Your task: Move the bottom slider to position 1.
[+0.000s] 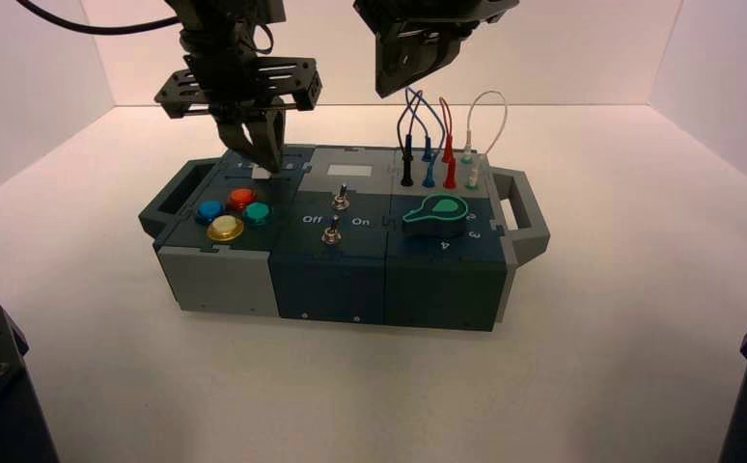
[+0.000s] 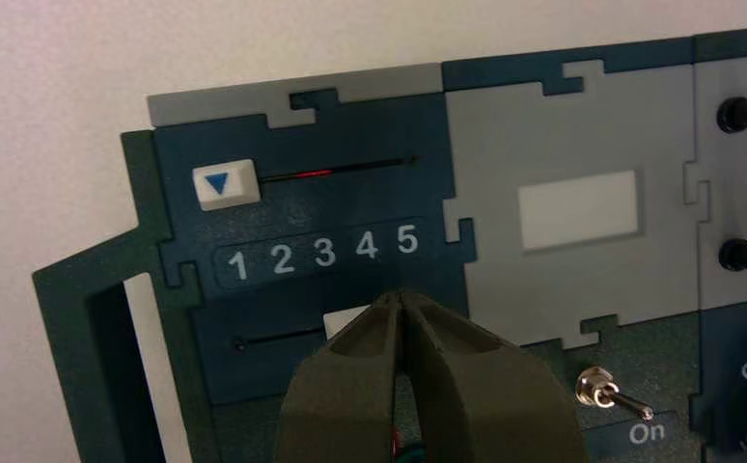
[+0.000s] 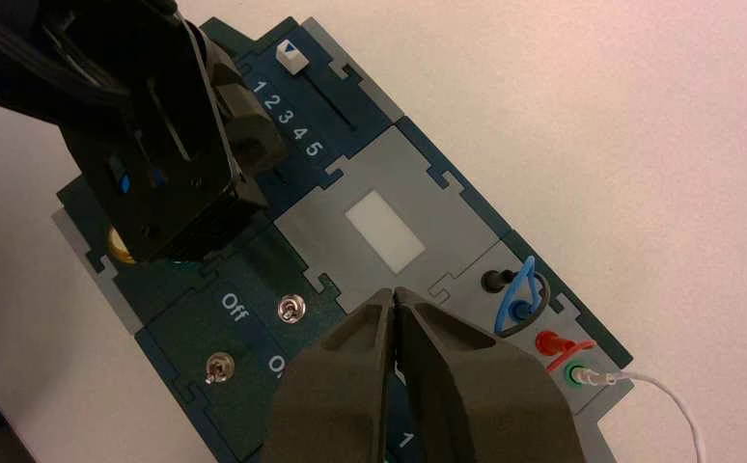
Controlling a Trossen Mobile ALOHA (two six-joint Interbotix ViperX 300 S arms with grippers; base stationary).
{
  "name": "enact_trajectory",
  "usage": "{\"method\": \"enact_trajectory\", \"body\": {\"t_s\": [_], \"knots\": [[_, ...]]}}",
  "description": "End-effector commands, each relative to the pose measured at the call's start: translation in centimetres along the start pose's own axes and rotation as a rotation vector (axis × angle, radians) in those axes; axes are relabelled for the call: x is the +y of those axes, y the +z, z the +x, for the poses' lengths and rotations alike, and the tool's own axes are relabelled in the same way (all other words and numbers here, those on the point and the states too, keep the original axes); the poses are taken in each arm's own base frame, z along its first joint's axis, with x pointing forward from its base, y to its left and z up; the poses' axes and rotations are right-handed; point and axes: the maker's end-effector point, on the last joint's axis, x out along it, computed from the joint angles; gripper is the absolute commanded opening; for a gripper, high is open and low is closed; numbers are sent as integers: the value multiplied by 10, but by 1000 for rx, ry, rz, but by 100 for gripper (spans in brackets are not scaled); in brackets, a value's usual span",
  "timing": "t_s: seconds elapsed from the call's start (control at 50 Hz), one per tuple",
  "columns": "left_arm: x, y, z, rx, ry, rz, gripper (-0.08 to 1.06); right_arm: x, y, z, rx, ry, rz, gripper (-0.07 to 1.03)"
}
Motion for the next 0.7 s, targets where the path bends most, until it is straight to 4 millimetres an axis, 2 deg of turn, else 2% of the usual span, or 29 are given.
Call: {"method": "enact_trajectory", "body": {"t_s": [0.02, 0.7], "knots": [[4, 12, -6, -34, 0, -10, -3, 2, 20, -12, -60, 3, -11, -2], [24, 5, -6, 0, 34, -22, -3, 2, 19, -10, -52, 3, -11, -2]]}}
